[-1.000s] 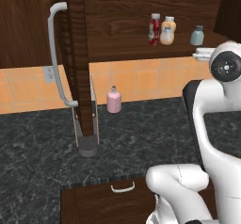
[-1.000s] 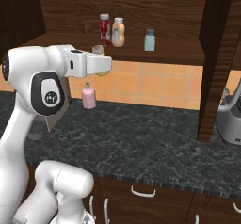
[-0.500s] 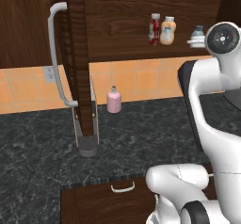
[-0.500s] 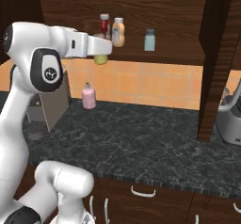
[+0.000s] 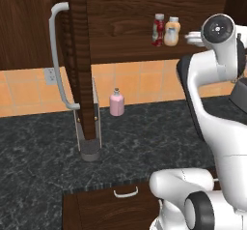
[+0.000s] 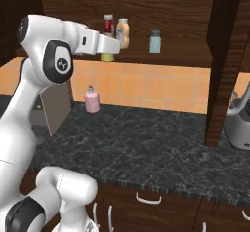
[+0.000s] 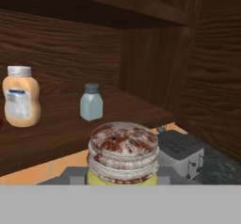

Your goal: Put the shaker and condiment bottle from the counter next to their counterparts in the cabinet.

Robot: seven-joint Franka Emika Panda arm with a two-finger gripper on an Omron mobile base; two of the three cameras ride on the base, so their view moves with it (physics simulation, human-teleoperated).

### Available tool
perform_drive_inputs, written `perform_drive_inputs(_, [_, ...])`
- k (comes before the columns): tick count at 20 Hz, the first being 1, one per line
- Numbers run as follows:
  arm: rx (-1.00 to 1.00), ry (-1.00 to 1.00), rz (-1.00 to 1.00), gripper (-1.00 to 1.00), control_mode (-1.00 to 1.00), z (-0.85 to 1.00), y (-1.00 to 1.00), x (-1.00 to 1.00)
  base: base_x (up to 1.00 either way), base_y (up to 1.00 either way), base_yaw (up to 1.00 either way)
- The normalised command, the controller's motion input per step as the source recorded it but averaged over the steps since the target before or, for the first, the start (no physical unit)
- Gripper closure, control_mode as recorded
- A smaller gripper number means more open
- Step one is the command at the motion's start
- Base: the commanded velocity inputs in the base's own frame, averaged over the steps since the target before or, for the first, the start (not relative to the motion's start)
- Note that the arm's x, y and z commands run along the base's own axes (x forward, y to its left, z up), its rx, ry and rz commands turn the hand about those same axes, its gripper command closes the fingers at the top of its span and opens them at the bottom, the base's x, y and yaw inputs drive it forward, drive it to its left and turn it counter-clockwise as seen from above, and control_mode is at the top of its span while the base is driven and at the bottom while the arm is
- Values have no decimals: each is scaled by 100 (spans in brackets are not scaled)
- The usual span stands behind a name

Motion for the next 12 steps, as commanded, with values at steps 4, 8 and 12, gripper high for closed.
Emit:
perform_drive_inputs(4, [2, -9, 0, 100, -100, -12, 0, 39, 0, 0, 0])
perform_drive_inputs(8, [1, -7, 0, 100, -100, 0, 0, 28, 0, 0, 0])
perform_drive_inputs(12, [-3, 0, -2, 100, -100, -1, 0, 20, 0, 0, 0])
